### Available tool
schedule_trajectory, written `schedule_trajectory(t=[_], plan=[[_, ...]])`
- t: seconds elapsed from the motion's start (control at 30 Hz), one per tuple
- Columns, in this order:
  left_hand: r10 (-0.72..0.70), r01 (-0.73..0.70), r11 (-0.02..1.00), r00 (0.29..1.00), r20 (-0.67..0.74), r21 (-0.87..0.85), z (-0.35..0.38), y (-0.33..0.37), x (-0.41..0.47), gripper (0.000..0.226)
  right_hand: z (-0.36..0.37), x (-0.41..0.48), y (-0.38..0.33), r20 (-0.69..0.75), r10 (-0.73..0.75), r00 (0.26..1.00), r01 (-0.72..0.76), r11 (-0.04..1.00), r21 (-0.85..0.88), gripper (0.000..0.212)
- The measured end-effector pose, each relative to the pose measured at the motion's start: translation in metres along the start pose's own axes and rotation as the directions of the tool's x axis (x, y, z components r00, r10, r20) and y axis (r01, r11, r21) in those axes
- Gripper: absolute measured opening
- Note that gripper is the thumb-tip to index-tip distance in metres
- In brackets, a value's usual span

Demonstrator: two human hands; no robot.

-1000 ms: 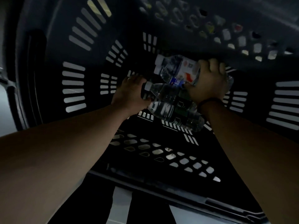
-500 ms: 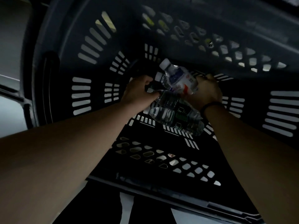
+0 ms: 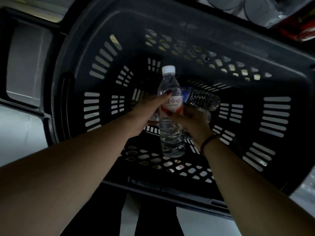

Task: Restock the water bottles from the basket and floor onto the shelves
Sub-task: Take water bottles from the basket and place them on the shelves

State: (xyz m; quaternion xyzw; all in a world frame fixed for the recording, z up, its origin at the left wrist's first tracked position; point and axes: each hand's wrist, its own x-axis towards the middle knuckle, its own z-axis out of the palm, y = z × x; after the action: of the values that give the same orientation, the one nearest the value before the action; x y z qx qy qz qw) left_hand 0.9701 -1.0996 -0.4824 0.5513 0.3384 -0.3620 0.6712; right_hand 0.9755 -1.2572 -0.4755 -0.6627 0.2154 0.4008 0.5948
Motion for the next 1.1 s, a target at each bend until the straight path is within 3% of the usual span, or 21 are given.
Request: schedule_trajectory(t=[0.2,0.3,0.37,0.5,0.6,0.7,0.8,0.87,0.97,1.1], plan=[[-0.055,0.064,0.973,0.997,0.048,-0.224,-0.002,-0.003,-0.001,0.074,0.029,-0.001,-0.004,-0.012,0.018,1.0,-0.018,0.999,0.037,0.028],[-0.104,0.105,0.949,0.994,0.02,-0.298,-0.012,-0.007,0.004,0.07,0.033,0.003,-0.001,0.01,0.062,0.998,-0.062,0.996,0.06,0.023],[-0.061,0.069,0.94,0.998,0.035,-0.333,-0.017,-0.01,0.005,0.063,0.028,0.007,0.003,-0.016,0.108,0.994,-0.105,0.987,0.12,0.021],[0.027,-0.02,0.941,1.0,0.016,-0.339,-0.03,-0.016,0.011,0.067,0.005,0.014,0.007,-0.162,0.122,0.979,-0.072,0.955,0.286,0.016],[-0.059,0.023,0.933,0.994,-0.09,-0.359,-0.035,-0.013,0.015,0.07,-0.017,0.028,0.007,-0.299,0.142,0.943,-0.047,0.951,0.305,0.018],[-0.074,0.019,0.934,0.987,-0.143,-0.356,-0.043,-0.015,0.021,0.07,-0.034,0.045,0.003,-0.341,0.138,0.93,-0.06,0.971,0.23,0.019],[-0.059,-0.003,0.941,0.984,-0.17,-0.339,-0.049,-0.019,0.027,0.064,-0.044,0.064,0.003,-0.346,0.006,0.938,0.007,0.999,0.036,0.01],[-0.05,-0.011,0.941,0.984,-0.17,-0.337,-0.05,-0.021,0.029,0.058,-0.047,0.077,0.005,-0.345,-0.083,0.935,0.057,0.995,-0.084,0.024],[-0.042,-0.014,0.935,0.988,-0.149,-0.356,-0.049,-0.023,0.033,0.053,-0.052,0.095,0.011,-0.341,-0.108,0.934,0.033,0.975,-0.218,0.076],[-0.056,0.008,0.889,0.994,-0.091,-0.458,-0.045,-0.022,0.037,0.05,-0.05,0.11,0.018,-0.325,-0.112,0.939,-0.013,0.933,-0.358,0.069]])
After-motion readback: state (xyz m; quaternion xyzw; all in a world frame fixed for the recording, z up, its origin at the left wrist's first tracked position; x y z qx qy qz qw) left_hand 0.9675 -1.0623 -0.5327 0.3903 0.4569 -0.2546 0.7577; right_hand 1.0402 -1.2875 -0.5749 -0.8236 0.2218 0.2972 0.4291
